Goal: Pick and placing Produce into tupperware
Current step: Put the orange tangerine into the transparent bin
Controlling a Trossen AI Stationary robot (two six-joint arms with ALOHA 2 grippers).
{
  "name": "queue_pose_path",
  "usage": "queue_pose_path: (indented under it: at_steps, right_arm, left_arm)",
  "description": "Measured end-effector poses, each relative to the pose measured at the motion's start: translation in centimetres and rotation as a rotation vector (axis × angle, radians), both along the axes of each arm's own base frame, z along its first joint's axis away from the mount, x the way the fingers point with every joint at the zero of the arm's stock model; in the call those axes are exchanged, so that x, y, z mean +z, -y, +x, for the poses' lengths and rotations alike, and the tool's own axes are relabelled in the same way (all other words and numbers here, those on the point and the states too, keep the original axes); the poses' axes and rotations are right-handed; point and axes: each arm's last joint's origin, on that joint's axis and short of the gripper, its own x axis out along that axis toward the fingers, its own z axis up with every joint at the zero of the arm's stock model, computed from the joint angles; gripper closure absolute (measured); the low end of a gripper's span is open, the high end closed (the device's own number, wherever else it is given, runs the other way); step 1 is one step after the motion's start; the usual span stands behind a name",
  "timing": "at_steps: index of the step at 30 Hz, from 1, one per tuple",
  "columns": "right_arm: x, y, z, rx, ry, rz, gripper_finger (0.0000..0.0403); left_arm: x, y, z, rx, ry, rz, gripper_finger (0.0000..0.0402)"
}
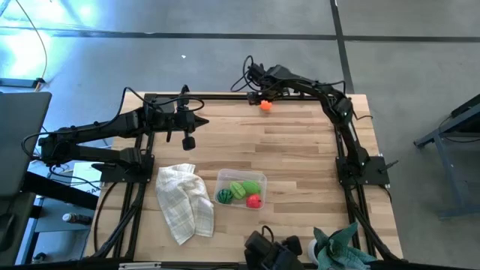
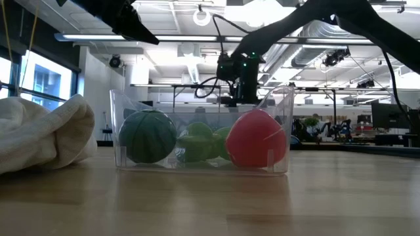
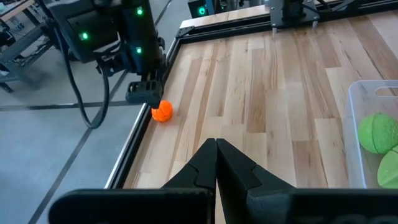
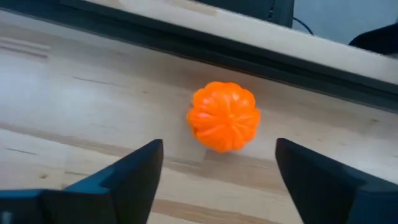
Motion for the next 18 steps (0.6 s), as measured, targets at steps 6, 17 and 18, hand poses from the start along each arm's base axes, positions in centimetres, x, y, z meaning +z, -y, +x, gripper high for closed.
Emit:
queue_pose_path:
  at_steps: [6,17,18]
  right_arm:
    - [-1.3,0.2,0.2,0.0,-0.025,0.031,0.0076]
    - [-4.9,1.0,0.4,-0.032,-0.039,0.12,0.0075]
    - [-5.0,1.1,0.4,-0.034,-0.04,0.121,0.0075]
  left_arm:
    - [0.0,0.0,0.0,0.0,0.0,0.0,0.0401]
    - [0.0,0.0,0.0,0.0,0.001,0.0,0.0401]
    - [0.0,0.0,0.0,0.0,0.001,0.0,0.0401]
